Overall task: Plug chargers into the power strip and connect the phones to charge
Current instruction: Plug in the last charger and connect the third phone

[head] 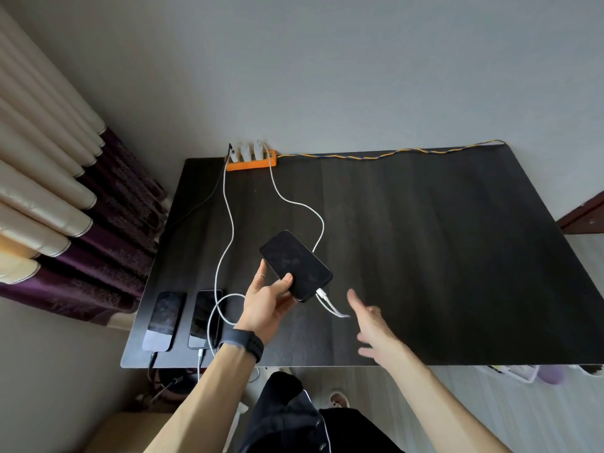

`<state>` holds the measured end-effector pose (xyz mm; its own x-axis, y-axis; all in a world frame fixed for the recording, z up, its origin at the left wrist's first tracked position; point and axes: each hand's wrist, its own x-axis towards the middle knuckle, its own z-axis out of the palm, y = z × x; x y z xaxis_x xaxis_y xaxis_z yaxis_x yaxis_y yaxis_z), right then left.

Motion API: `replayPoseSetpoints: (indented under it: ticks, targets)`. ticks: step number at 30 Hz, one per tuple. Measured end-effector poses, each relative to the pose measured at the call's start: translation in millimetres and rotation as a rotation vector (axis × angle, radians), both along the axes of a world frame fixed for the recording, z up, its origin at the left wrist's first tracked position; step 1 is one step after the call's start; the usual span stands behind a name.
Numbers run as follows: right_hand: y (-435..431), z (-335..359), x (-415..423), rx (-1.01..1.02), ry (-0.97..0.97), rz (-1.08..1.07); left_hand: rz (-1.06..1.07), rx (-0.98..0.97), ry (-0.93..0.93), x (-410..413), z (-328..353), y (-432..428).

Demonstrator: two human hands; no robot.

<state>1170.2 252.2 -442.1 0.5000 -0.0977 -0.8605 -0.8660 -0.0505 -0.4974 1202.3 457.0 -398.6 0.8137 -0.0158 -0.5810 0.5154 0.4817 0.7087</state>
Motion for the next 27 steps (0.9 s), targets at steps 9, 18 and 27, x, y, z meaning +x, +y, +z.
replayPoseSetpoints:
  ticks: [9, 18, 27]
  targets:
    - [43.6, -53.7, 8.8, 0.302, 0.05, -0.415, -0.349, 0.375, 0.131, -47.5, -29.9, 49.0]
    - [94.5, -79.8, -39.6, -0.051, -0.096, 0.199, -0.448, 0.328, 0.33, -79.6, -72.9, 82.0]
    - [144.4, -102.6, -6.8, -0.281, -0.179, 0.15, -0.76, 1.434, 0.105, -59.0, -112.3, 161.4]
